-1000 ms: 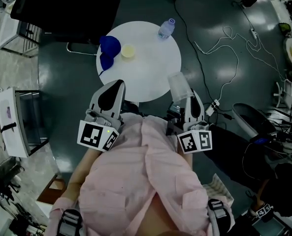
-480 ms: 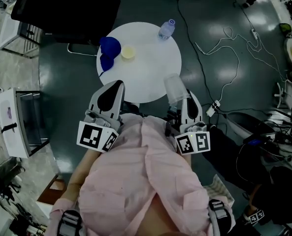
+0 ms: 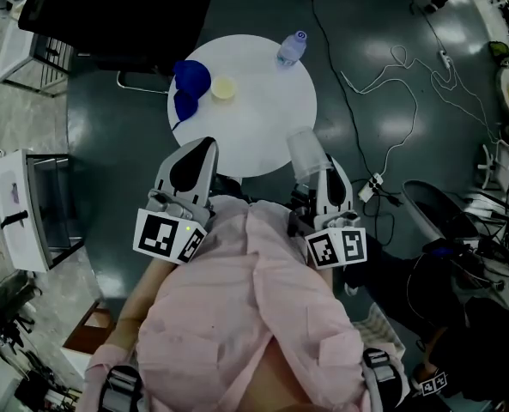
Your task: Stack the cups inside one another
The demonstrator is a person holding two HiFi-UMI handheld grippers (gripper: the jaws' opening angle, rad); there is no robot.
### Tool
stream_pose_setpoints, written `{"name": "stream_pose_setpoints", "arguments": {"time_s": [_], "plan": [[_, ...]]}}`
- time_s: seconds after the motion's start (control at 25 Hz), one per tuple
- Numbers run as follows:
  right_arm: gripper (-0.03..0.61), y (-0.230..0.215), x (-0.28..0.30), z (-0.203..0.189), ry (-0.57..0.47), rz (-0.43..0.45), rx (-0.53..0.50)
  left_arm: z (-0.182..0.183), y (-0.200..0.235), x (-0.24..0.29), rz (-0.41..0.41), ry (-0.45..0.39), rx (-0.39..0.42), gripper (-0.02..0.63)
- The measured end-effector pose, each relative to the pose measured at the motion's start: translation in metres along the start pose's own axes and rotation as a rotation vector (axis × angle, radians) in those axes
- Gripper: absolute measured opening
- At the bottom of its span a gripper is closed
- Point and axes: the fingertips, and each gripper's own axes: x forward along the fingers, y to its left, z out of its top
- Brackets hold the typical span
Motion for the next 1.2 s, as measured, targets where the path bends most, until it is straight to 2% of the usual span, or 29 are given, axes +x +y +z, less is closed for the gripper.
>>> {"name": "stream_pose_setpoints", "arguments": {"time_s": [1.2], "plan": [[0.040, 0.004, -0.011, -0.007, 0.038, -0.008, -0.002, -0.012, -0.006, -0.011, 0.002, 0.034, -0.044, 0.018]]}}
